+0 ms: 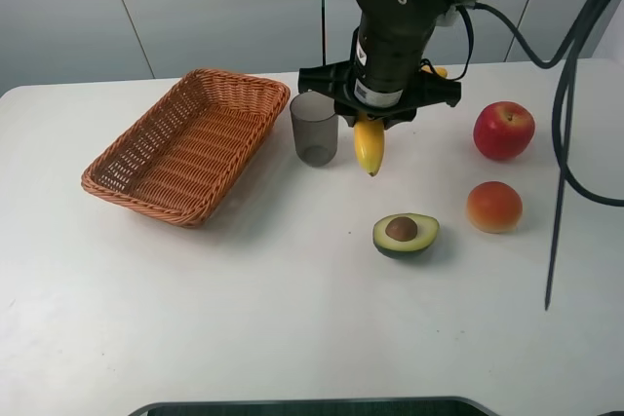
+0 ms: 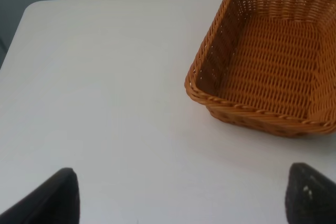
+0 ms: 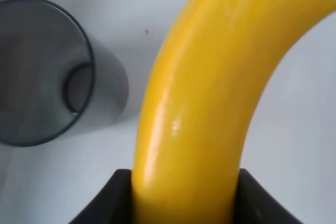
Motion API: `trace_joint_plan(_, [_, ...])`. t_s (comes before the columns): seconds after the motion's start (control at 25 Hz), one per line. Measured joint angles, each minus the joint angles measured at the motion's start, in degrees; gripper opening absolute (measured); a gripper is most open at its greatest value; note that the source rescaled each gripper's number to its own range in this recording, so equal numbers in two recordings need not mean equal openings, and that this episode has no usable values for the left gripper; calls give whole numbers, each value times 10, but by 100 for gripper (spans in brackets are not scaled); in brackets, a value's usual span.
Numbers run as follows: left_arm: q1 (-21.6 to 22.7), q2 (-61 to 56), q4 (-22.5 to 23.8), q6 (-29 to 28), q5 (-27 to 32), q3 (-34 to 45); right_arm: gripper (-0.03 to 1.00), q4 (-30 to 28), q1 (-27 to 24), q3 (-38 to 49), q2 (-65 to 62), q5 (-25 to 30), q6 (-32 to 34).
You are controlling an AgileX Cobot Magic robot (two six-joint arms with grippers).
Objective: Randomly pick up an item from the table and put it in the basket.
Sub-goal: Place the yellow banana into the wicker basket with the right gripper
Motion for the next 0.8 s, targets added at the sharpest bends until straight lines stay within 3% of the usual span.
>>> trace_joint_plan(0.2, [0, 0, 0, 0, 0, 0, 2, 22, 20, -66, -1, 23, -73])
trace_joint_plan(0.8, [0, 0, 0, 0, 0, 0, 2, 60, 114, -301, 131, 21, -151])
